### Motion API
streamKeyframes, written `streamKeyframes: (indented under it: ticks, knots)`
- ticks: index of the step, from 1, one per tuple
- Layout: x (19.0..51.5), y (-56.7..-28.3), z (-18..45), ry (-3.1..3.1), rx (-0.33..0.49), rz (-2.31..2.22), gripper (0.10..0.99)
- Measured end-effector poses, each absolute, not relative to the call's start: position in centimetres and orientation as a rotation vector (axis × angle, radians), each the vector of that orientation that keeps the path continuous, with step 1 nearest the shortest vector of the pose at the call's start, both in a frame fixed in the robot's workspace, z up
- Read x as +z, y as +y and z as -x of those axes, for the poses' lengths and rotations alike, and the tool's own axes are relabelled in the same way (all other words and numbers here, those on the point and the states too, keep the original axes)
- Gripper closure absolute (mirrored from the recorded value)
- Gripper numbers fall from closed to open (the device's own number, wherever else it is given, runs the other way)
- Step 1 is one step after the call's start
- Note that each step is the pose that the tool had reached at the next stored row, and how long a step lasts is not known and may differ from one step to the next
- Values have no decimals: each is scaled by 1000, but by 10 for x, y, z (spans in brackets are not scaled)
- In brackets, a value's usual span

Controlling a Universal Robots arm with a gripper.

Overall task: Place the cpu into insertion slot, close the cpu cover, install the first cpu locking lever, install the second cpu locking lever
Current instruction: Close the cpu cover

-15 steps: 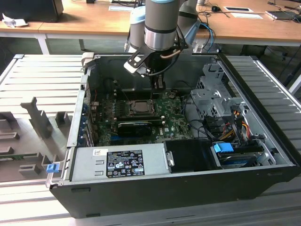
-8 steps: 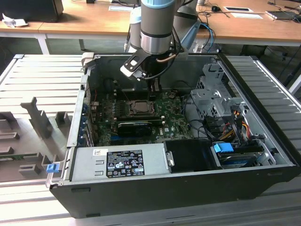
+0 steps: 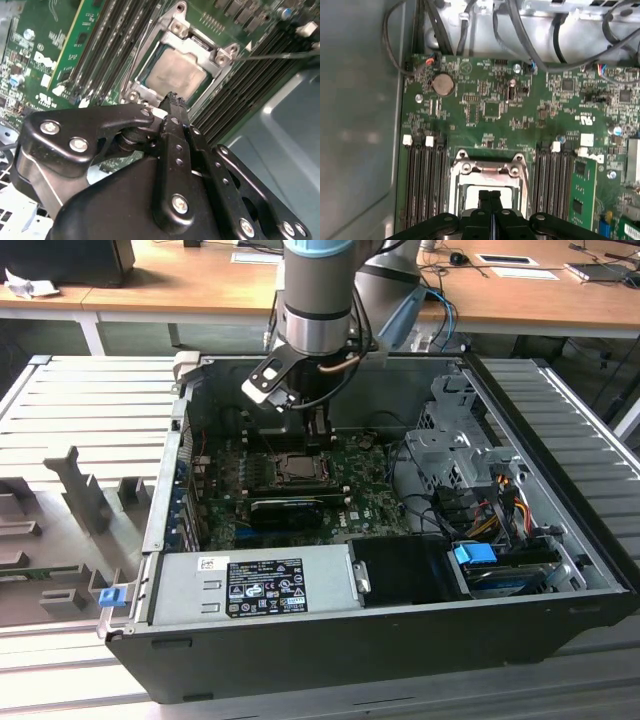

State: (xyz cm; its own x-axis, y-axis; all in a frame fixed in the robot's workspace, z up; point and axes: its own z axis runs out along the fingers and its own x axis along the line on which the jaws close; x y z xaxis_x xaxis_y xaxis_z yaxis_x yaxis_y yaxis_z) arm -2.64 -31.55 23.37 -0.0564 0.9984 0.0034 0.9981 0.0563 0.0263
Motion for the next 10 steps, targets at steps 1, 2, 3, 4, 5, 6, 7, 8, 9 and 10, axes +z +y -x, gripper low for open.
streamKeyframes:
  ticks: [1,2,3,4,5,6,7,8,9,10]
  knots:
    - [234,-316,28,2272,34,-2147,980]
    - [234,-316,30,2272,33,-2147,980]
    - [234,-316,31,2272,34,-2147,980]
    - [234,-316,32,2272,33,-2147,980]
    - [234,-315,33,2272,33,-2147,980]
    - [234,-315,34,2272,33,-2147,980]
    - [234,-315,35,2272,34,-2147,980]
    - [234,-316,36,2272,33,-2147,980]
    - [234,-316,36,2272,33,-2147,980]
    - [234,-316,37,2272,33,-2147,980]
